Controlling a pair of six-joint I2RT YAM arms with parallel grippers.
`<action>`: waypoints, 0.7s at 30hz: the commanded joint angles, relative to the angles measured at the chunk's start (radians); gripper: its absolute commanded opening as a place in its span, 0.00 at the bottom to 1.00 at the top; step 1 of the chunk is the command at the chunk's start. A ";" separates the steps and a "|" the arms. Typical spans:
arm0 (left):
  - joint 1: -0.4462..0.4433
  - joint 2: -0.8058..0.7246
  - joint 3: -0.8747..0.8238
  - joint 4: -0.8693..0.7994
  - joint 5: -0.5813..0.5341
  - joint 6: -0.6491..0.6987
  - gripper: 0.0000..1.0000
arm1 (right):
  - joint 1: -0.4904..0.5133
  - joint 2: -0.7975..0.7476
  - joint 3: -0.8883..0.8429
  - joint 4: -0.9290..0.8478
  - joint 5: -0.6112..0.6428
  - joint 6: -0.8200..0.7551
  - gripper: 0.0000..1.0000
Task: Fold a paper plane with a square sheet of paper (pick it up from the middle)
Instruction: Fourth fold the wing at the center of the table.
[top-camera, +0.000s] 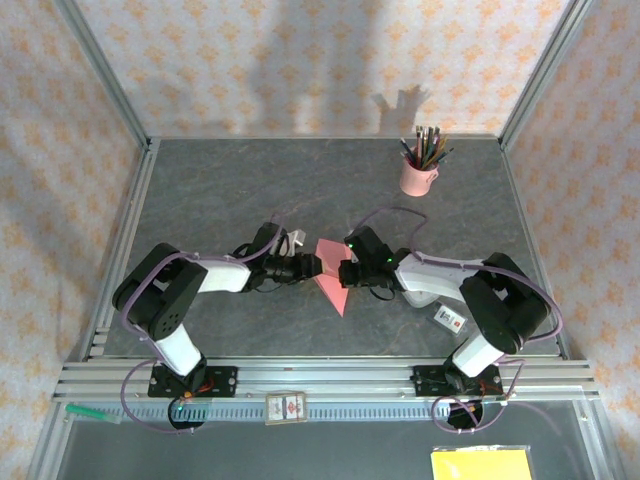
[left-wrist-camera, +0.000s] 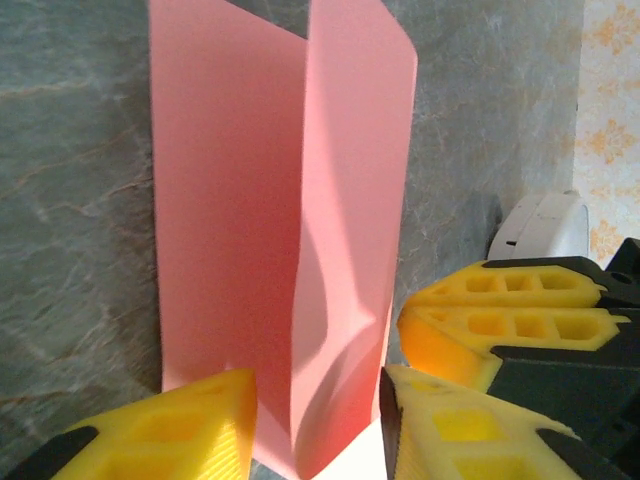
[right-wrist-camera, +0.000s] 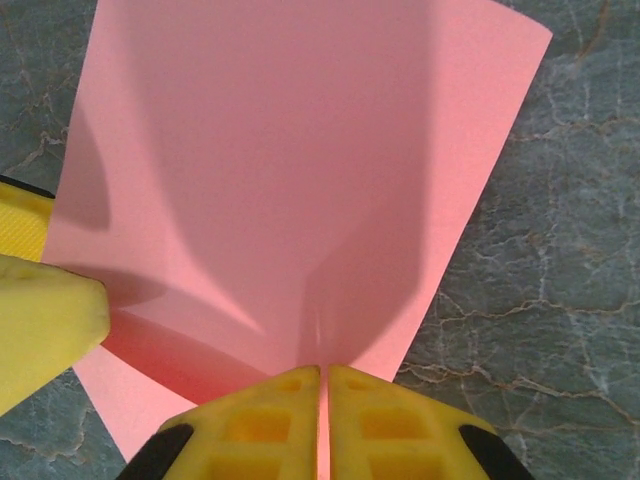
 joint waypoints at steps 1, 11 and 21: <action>-0.006 0.026 0.030 -0.007 0.022 0.034 0.35 | -0.003 0.006 -0.007 0.001 0.026 -0.020 0.10; -0.005 0.006 -0.006 0.091 0.085 0.025 0.30 | -0.004 0.032 0.012 -0.003 0.032 -0.036 0.10; -0.006 0.023 -0.015 0.063 0.100 0.079 0.30 | -0.005 0.058 0.033 -0.006 0.024 -0.049 0.10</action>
